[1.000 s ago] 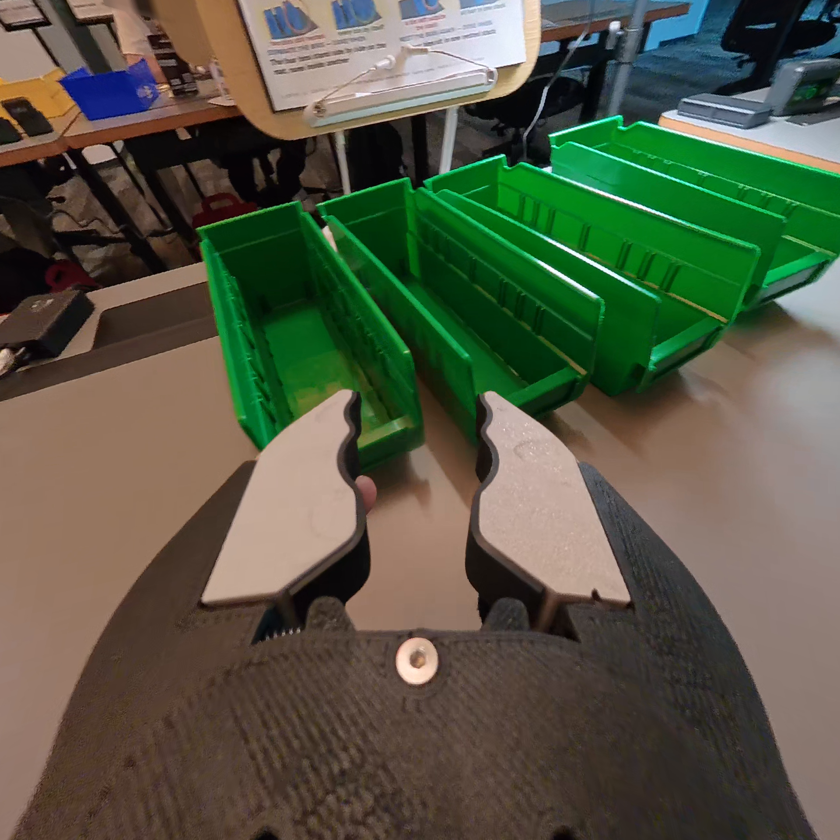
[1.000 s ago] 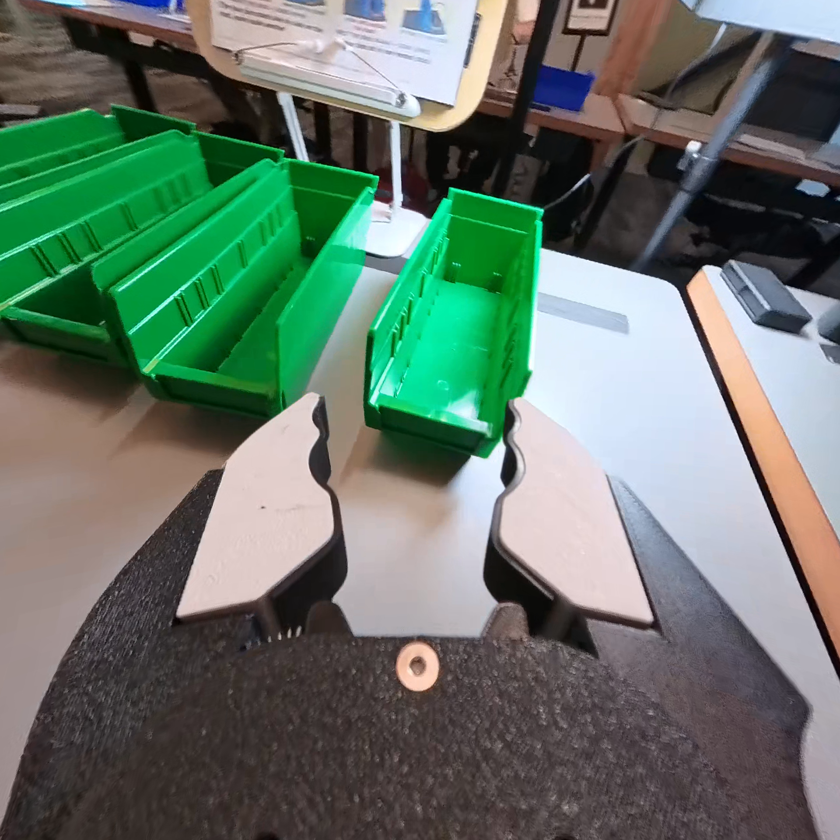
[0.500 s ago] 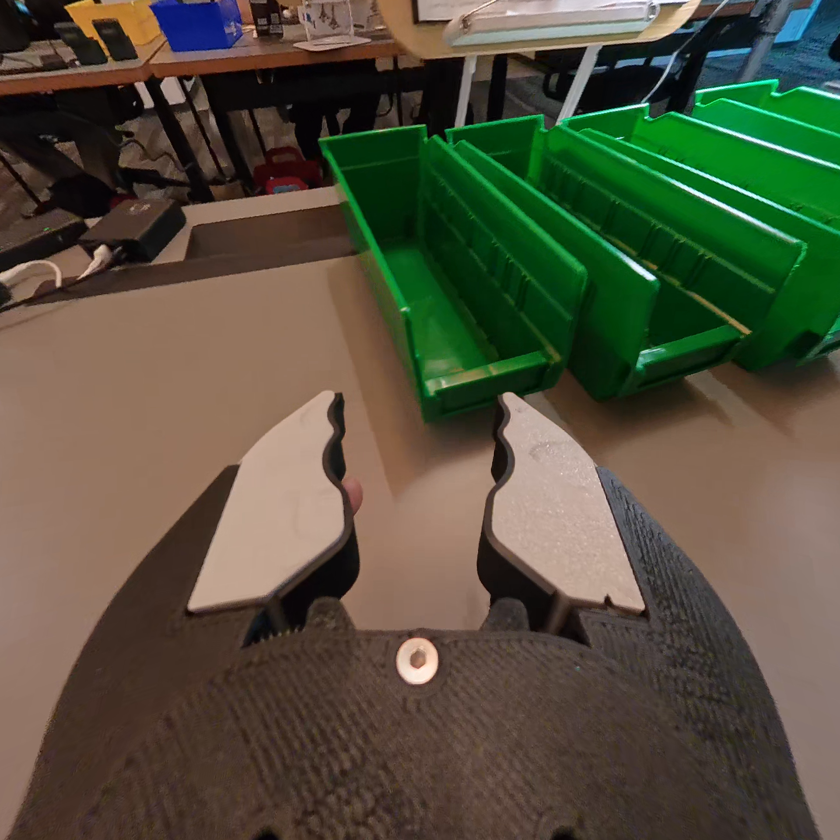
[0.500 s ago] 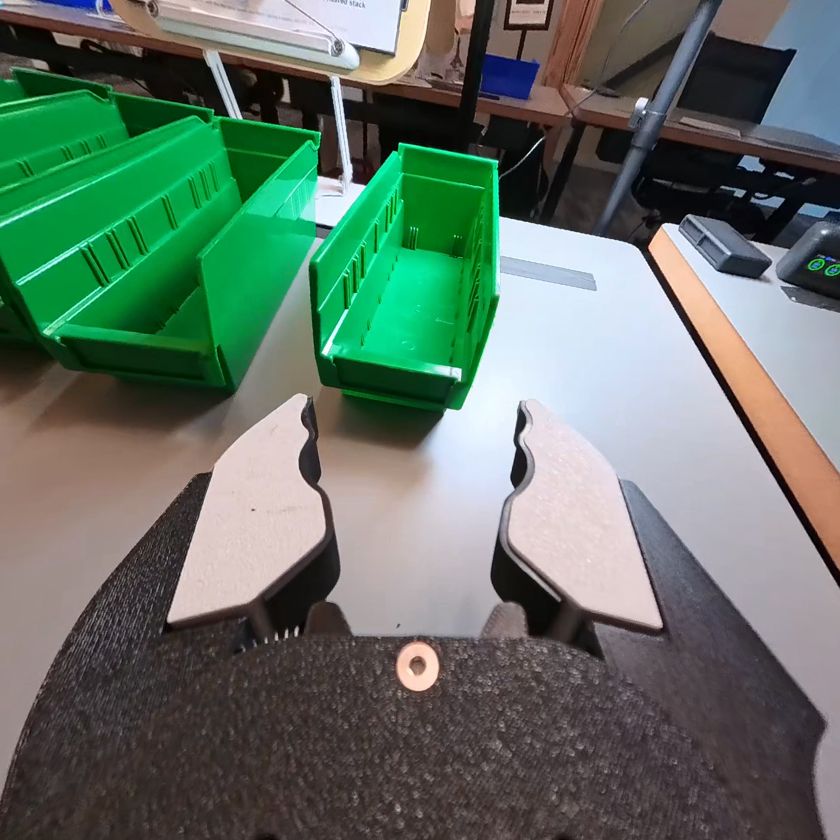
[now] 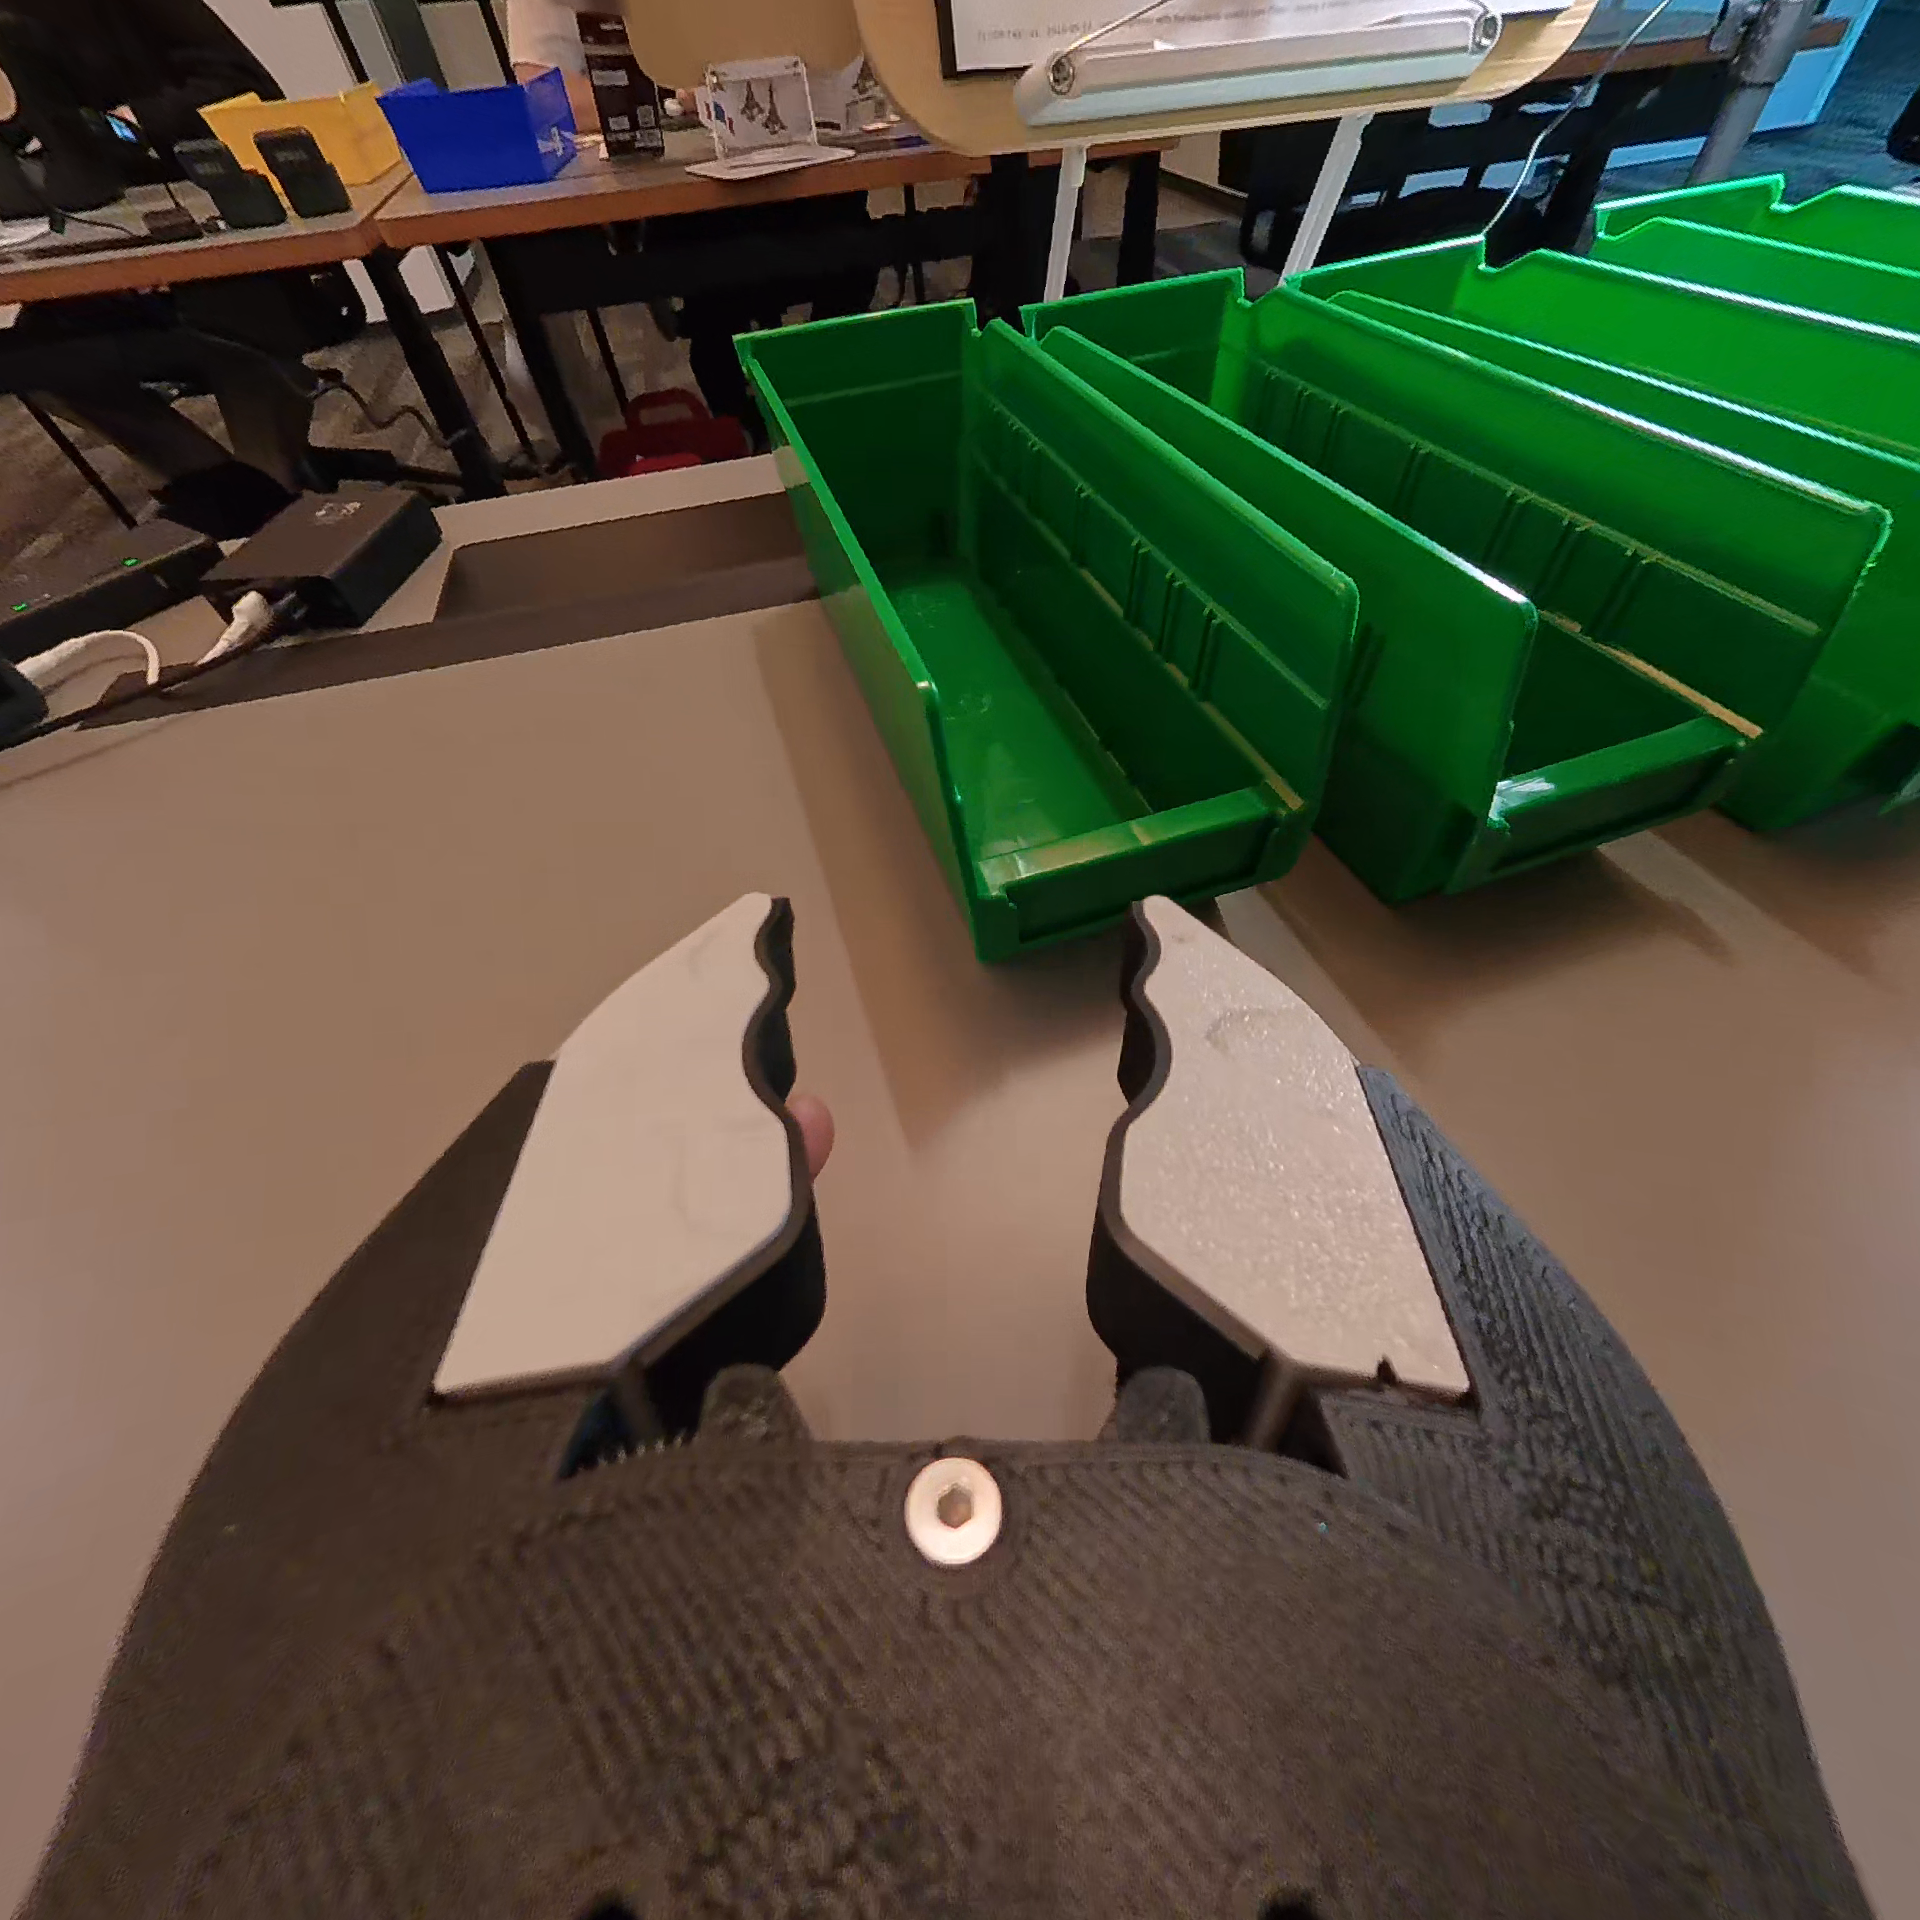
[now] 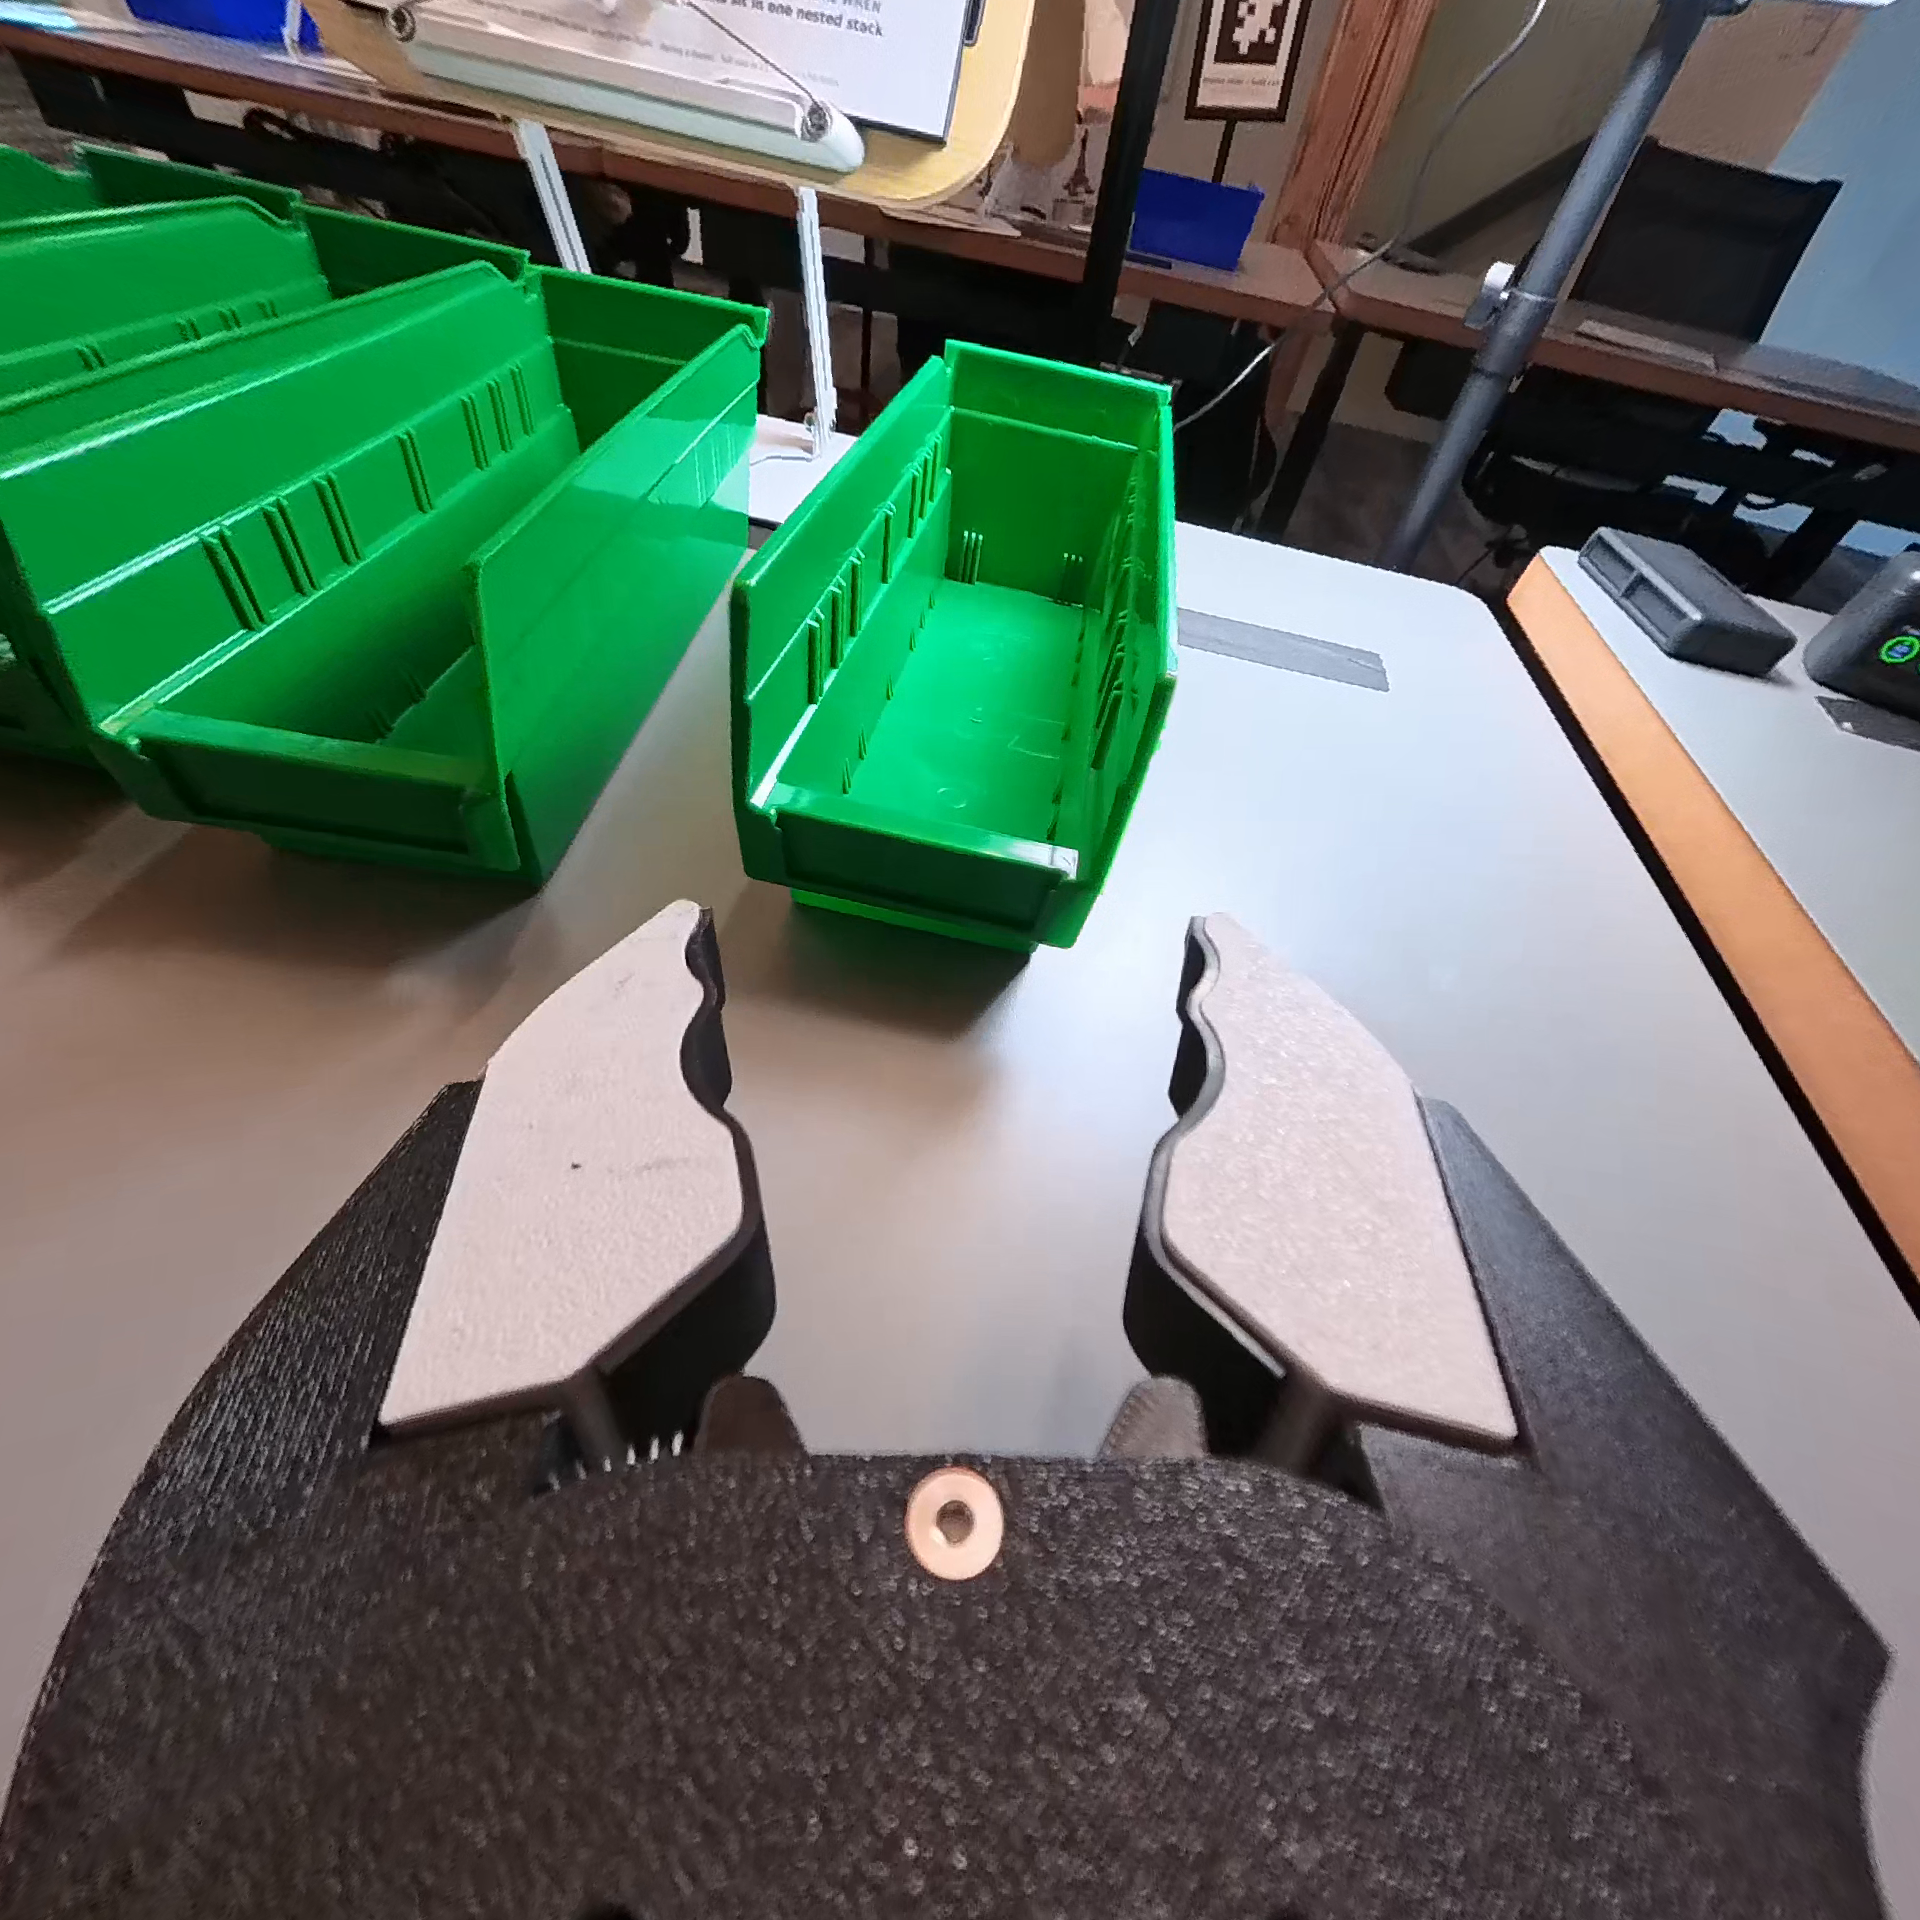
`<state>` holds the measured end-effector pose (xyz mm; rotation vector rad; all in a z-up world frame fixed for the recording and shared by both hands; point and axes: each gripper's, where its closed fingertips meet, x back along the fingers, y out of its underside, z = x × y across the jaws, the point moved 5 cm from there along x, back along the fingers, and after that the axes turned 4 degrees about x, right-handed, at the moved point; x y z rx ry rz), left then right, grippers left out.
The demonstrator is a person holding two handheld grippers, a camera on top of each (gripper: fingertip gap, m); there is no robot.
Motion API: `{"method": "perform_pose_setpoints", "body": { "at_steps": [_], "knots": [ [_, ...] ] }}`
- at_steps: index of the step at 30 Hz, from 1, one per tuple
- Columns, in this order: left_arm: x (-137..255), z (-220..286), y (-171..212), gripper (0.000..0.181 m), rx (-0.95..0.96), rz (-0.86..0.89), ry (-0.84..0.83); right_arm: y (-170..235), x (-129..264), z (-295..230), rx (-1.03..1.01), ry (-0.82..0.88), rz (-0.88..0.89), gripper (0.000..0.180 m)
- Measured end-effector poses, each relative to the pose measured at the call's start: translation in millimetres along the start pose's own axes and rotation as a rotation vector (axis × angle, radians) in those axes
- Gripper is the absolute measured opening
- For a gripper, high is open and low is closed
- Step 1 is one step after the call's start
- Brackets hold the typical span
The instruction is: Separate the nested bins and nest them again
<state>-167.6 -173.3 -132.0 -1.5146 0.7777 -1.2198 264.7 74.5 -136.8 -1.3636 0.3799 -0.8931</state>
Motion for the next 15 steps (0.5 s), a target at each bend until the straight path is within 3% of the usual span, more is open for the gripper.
{"method": "perform_pose_setpoints", "body": {
  "at_steps": [6, 15],
  "knots": [
    [0.1, 8.9, -0.5, 0.06, 0.021, 0.02, 0.064, -3.5, -0.2, -9.5, 0.041, -0.044, 0.04, 0.085],
    [-2.0, 35.6, 2.6, 0.066, -0.108, 0.038, 0.14, -0.7, -3.9, -22.9, 0.097, -0.092, 0.018, 0.084]
  ]
}}
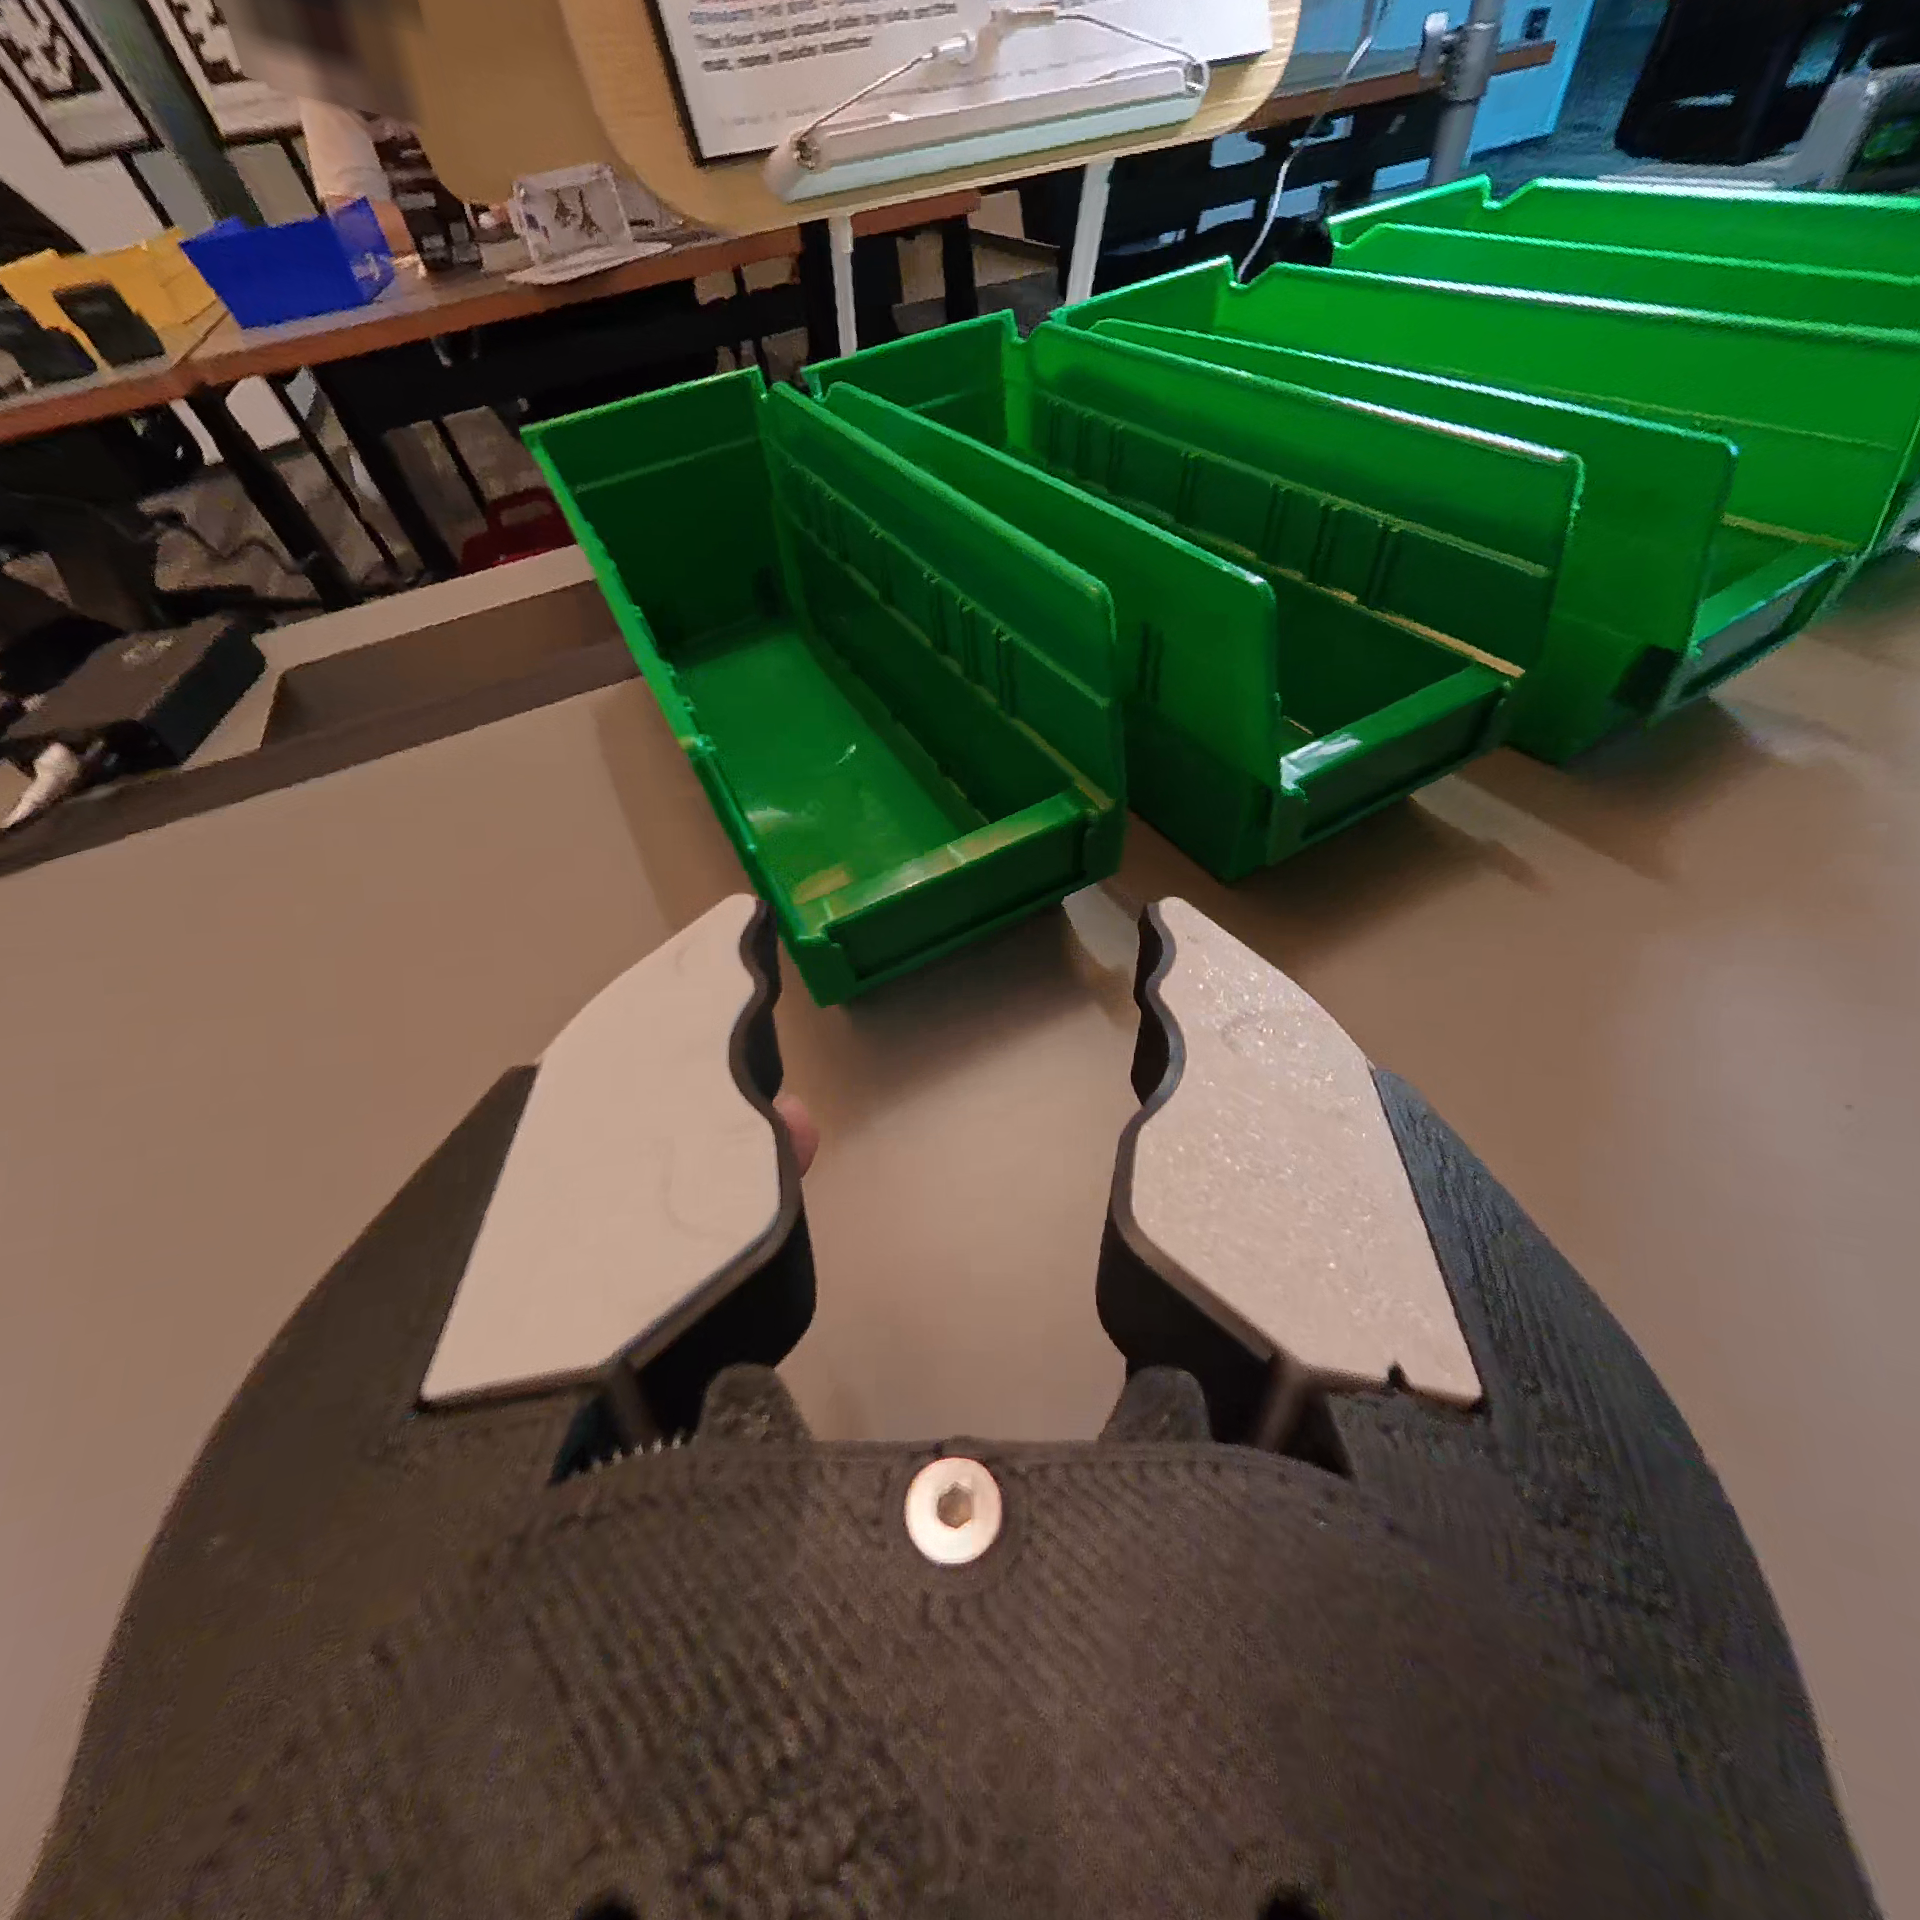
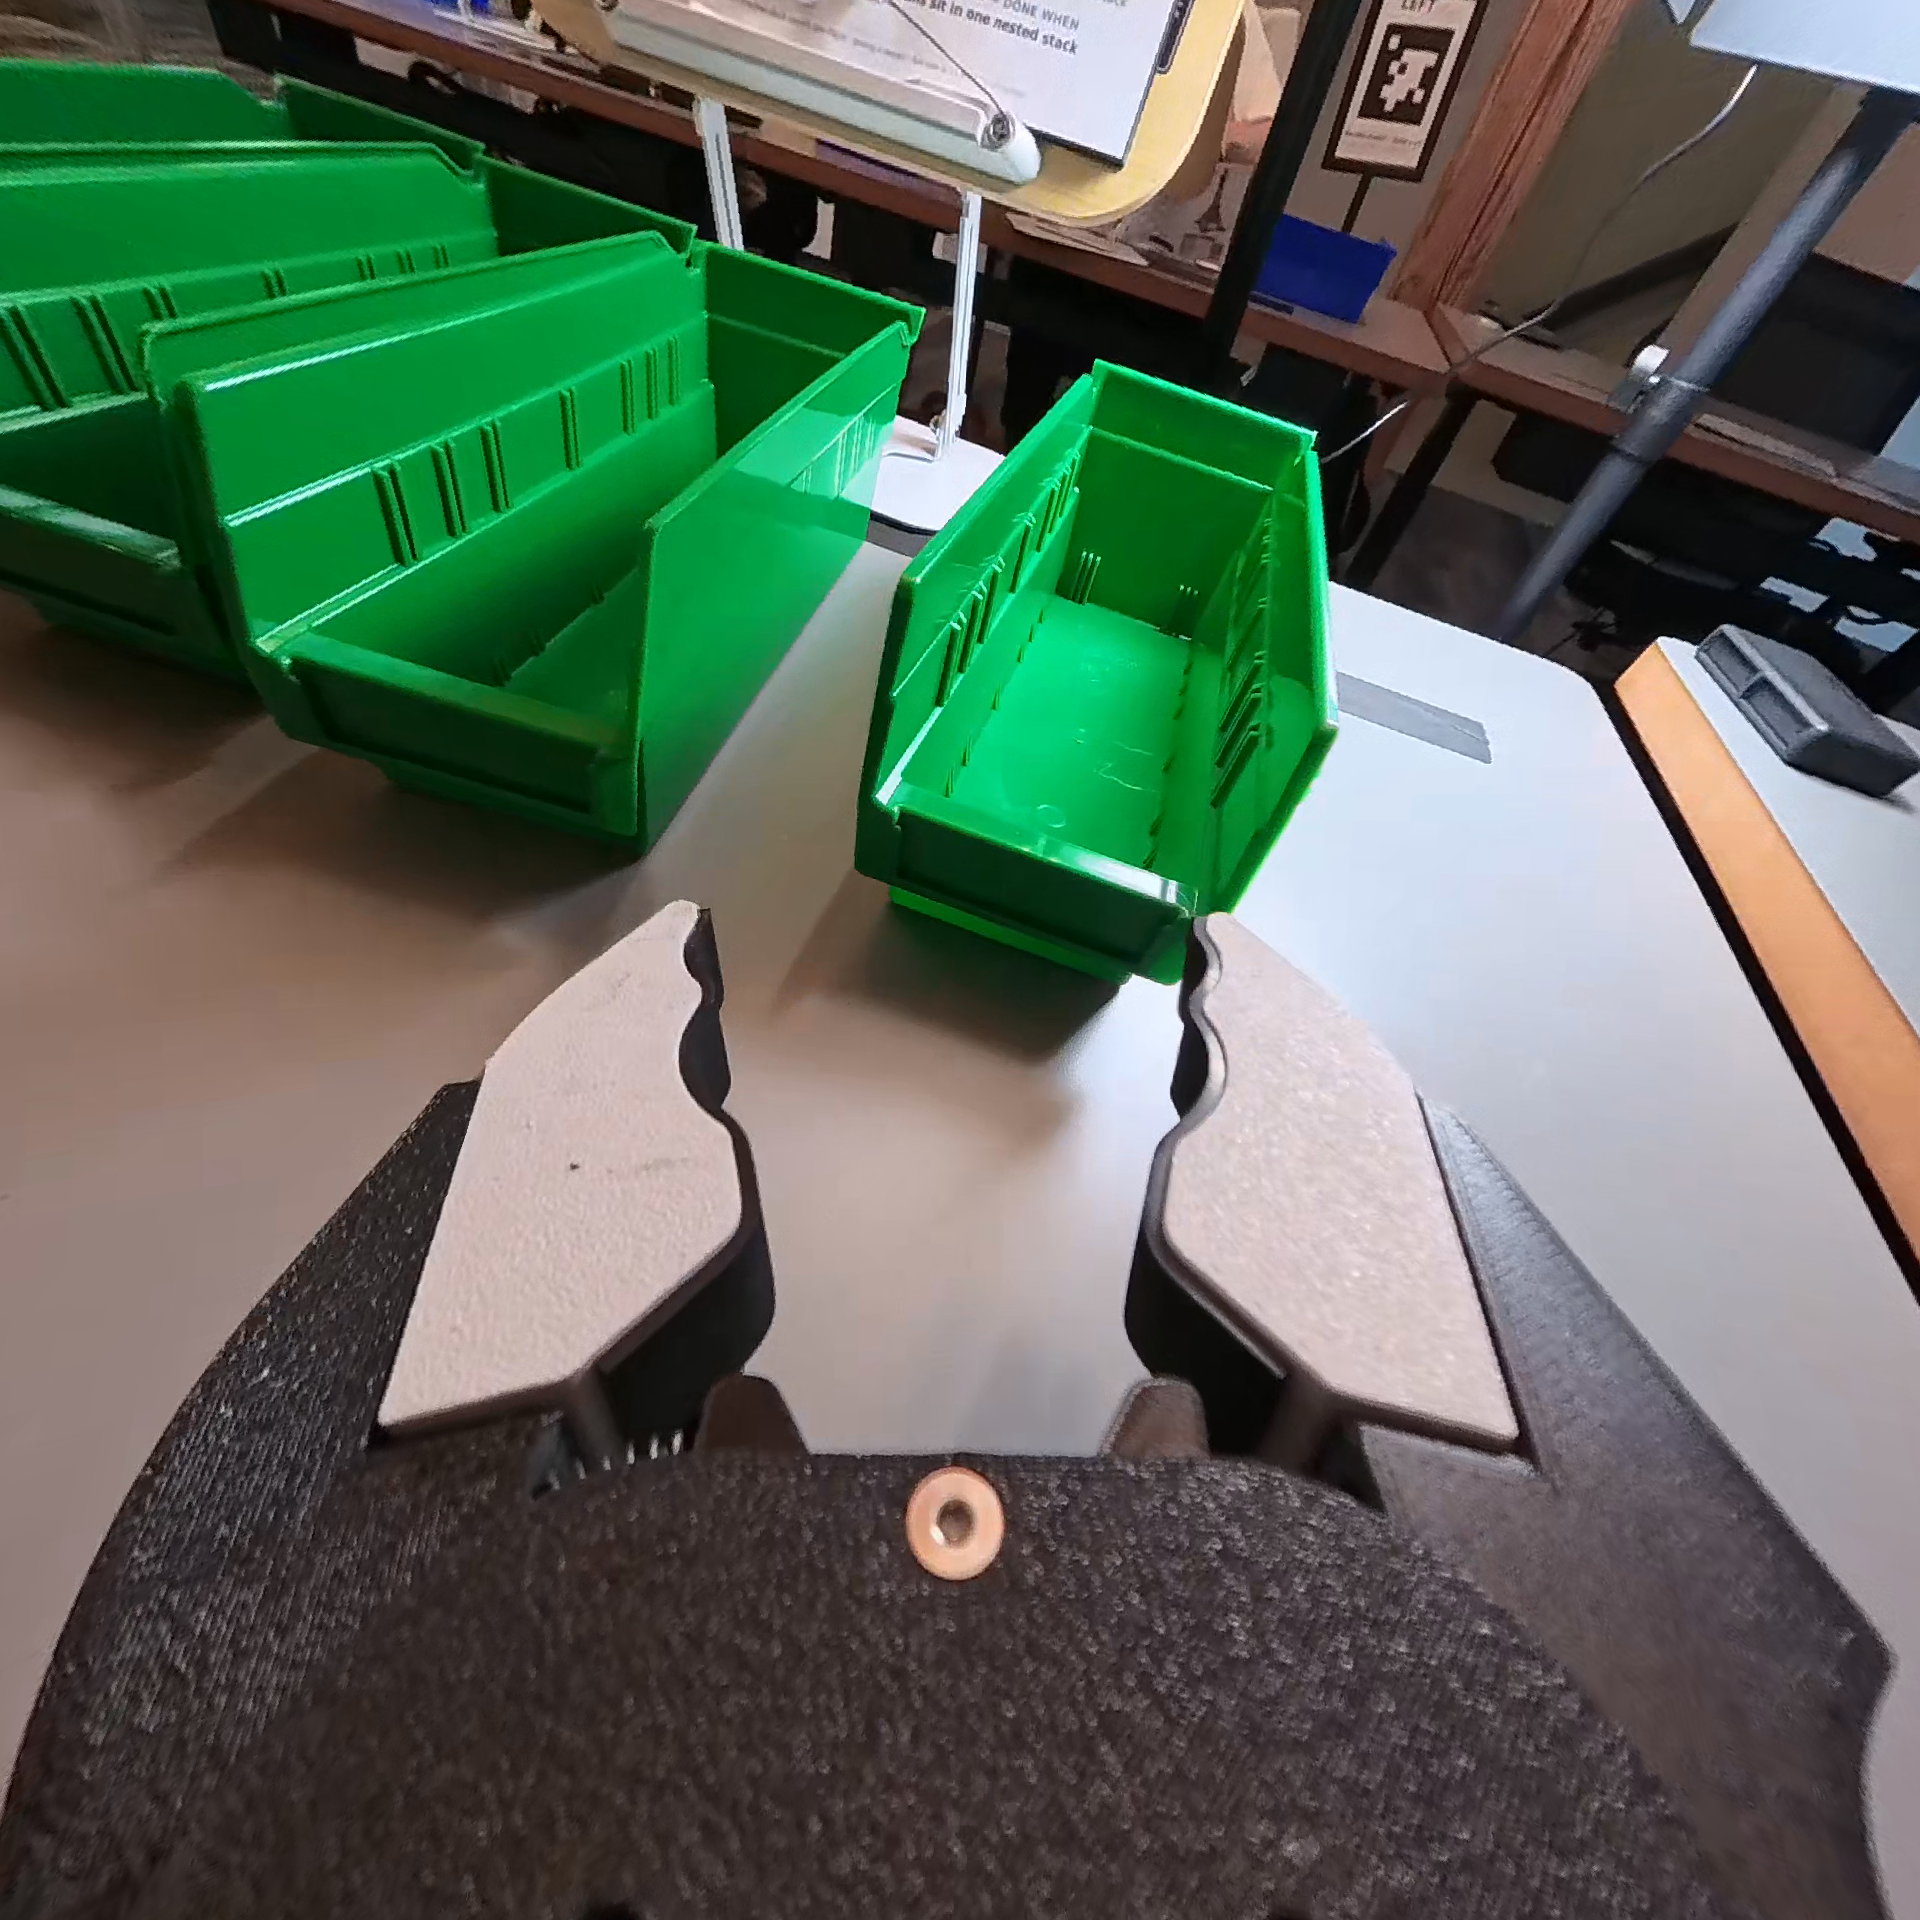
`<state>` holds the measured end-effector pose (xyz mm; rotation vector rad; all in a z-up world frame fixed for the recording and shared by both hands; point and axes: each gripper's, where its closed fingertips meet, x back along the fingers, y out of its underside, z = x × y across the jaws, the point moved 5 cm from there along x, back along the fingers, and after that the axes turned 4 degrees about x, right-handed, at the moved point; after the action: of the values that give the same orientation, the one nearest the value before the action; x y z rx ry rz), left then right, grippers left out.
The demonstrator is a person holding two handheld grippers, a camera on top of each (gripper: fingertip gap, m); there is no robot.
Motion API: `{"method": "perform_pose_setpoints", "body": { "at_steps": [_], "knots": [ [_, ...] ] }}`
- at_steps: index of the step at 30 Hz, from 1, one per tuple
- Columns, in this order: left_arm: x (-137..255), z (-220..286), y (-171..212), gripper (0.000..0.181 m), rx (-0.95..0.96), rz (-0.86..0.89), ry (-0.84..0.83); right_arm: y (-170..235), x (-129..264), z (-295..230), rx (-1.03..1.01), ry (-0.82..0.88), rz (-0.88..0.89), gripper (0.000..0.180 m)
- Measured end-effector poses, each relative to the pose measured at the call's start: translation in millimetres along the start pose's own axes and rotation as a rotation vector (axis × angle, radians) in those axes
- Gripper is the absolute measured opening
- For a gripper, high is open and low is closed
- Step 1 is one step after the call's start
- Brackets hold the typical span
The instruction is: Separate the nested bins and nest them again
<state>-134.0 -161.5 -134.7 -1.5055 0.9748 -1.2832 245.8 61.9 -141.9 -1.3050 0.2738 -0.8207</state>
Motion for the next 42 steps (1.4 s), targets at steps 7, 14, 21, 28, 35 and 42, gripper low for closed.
{"method": "perform_pose_setpoints", "body": {
  "at_steps": [7, 14, 21, 28, 35, 42],
  "knots": [
    [-22.5, 17.9, -2.8, 0.058, -0.265, -0.086, 0.072, 2.3, -5.9, -5.7, 0.038, -0.028, -0.031, 0.082],
    [-63.1, 20.8, -6.6, 0.057, -0.672, -0.322, 0.129, 1.2, -4.9, -8.2, 0.053, -0.037, -0.014, 0.083],
    [-89.5, 10.6, 3.5, 0.06, -0.89, -0.617, 0.199, -7.1, 1.8, -15.3, 0.035, -0.129, 0.052, 0.084],
    [-107.0, -1.5, 18.8, 0.053, -0.958, -0.72, 0.172, -14.8, 11.0, -23.6, 0.025, -0.211, 0.097, 0.083],
    [-109.7, -3.0, 23.5, 0.03, -0.989, -0.762, 0.243, -13.9, 9.0, -29.8, 0.043, -0.241, 0.079, 0.089],
    [-104.1, -9.2, -6.1, 0.029, -0.907, -0.695, 0.156, -15.7, 11.7, -28.4, 0.039, -0.232, 0.095, 0.09]
  ]
}}
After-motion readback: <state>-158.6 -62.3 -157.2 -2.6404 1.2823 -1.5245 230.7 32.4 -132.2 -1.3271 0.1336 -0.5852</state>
